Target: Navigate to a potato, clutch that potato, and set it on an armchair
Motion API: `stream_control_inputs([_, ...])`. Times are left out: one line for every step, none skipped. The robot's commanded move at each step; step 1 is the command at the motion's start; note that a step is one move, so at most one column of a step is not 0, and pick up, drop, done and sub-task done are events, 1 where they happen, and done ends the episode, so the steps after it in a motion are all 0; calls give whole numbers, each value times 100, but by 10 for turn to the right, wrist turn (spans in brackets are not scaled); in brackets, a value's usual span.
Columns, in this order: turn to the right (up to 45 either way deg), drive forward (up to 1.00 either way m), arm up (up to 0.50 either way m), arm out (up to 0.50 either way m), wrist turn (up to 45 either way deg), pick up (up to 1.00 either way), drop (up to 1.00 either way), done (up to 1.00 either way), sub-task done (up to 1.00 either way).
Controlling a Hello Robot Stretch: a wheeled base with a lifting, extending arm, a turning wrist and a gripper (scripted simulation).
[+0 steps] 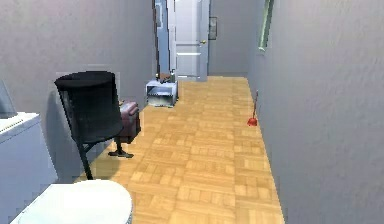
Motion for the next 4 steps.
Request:
stream_control_inputs([90, 0, 0, 0, 0, 0, 0, 0, 0])
stream_control_inputs([0, 90, 0, 0, 0, 0, 0, 0, 0])
stream_control_inputs([-90, 0, 0, 0, 0, 0, 0, 0, 0])
stream_control_inputs([0, 100, 0, 0, 0, 0, 0, 0, 0])
